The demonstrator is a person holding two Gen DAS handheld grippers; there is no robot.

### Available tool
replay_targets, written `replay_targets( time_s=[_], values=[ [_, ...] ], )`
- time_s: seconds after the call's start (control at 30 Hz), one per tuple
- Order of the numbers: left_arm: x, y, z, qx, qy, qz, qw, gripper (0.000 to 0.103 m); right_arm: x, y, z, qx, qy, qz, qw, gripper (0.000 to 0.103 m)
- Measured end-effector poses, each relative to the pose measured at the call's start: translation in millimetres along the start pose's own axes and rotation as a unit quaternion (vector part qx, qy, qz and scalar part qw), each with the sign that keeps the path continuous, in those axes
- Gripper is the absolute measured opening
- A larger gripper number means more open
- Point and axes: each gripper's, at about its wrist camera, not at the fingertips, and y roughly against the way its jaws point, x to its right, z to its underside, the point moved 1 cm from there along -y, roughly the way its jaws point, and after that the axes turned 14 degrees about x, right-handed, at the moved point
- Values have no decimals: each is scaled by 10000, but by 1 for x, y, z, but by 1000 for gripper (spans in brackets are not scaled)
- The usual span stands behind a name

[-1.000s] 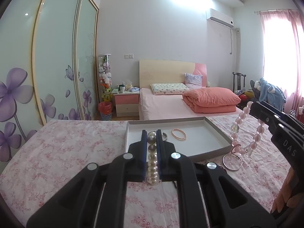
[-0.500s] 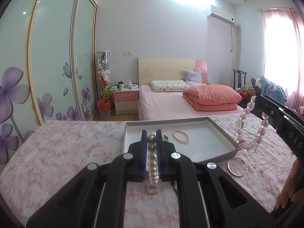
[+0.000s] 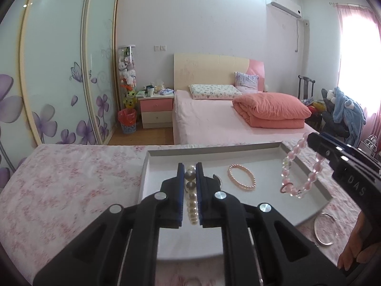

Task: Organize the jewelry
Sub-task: 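Put pink beads in the tray with the right gripper while the left adds pearls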

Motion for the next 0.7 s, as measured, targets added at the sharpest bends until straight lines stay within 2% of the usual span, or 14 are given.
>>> replay_targets(
  time_s=[0.23, 0.3, 0.37, 0.4, 0.7],
  values=[
    [1, -41, 10, -330, 19, 20, 9995, 10, -2, -40, 13, -548, -198, -13, 9983, 24],
    [-1, -48, 13, -415, 85, 20, 9991, 11, 2, -41, 14, -589, -251, 54, 9979, 27],
    [-1, -51, 15, -443, 123, 29, 9989, 12, 5, -38, 13, -506, -220, 140, 9984, 56],
    [-3, -51, 15, -440, 121, 25, 9990, 13, 6, -35, 12, -433, -199, 176, 9987, 58],
    [-18, -39, 3, -296, 275, -198, 9990, 15, 10, -17, -4, -130, -140, 254, 9995, 58]
  ],
)
